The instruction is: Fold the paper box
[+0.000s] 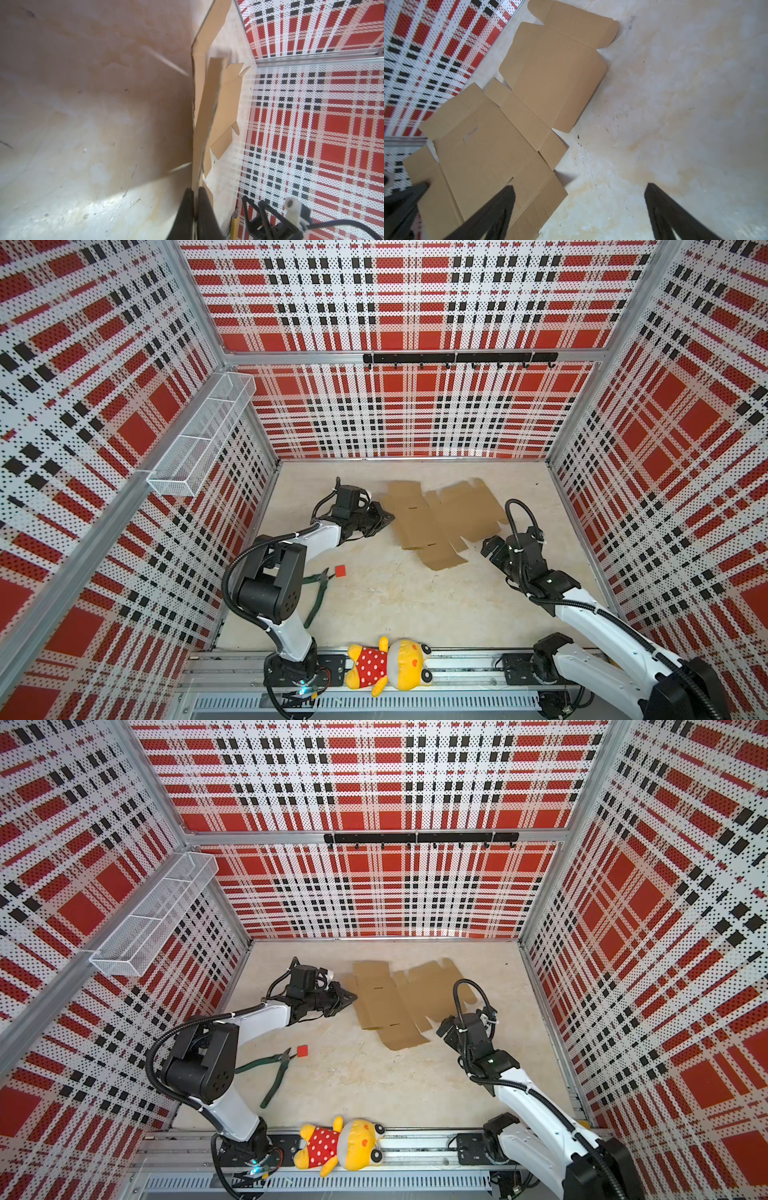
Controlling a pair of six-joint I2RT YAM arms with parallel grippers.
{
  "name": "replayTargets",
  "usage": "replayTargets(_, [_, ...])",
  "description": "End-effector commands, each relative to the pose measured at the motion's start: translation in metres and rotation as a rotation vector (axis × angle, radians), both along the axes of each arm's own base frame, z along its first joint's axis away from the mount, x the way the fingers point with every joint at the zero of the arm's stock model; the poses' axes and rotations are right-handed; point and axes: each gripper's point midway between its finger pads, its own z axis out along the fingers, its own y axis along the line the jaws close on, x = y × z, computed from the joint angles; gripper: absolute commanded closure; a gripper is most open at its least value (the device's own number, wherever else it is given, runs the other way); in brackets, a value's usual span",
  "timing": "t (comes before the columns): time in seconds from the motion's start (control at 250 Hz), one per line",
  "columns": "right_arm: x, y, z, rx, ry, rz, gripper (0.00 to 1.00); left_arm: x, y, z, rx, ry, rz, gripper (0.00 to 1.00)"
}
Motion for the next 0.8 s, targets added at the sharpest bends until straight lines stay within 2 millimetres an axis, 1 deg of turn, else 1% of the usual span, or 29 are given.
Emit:
replayTargets(0.0, [0.009, 0.019, 0.006, 0.228, -0.032, 0.004, 0.0, 0.007, -0.008, 0.049, -0.107, -0.116, -0.026, 0.91])
replayTargets(0.076, [0.014, 0.026, 0.007, 0.292, -0.056, 0.023, 0.0, 0.006, -0.009, 0.055, -0.13, -0.125, -0.034, 0.91])
replayTargets(0.16, [0.019, 0.032, 0.008, 0.345, -0.091, 0.035, 0.0, 0.008, -0.006, 0.054, -0.137, -0.124, -0.022, 0.91])
replayTargets(0.276, [0.023, 0.036, 0.003, 0.422, -0.102, 0.01, 0.02, 0.008, -0.003, 0.062, -0.154, -0.129, -0.017, 0.91])
replayTargets(0.352, [0.028, 0.042, 0.003, 0.448, -0.104, 0.025, 0.03, 0.008, -0.004, 0.066, -0.172, -0.138, -0.026, 0.9])
replayTargets(0.516, [0.039, 0.05, -0.006, 0.488, -0.085, 0.028, 0.05, 0.007, -0.009, 0.075, -0.186, -0.155, -0.05, 0.9])
replayTargets(0.58, [0.044, 0.053, -0.006, 0.514, -0.097, 0.029, 0.07, 0.006, -0.011, 0.075, -0.187, -0.153, -0.059, 0.9])
replayTargets(0.7, [0.052, 0.058, -0.015, 0.555, -0.092, 0.028, 0.12, 0.006, -0.011, 0.068, -0.17, -0.146, -0.052, 0.9])
replayTargets(0.796, [0.059, 0.059, -0.016, 0.633, -0.132, 0.002, 0.15, 0.005, -0.014, 0.071, -0.172, -0.155, -0.069, 0.9])
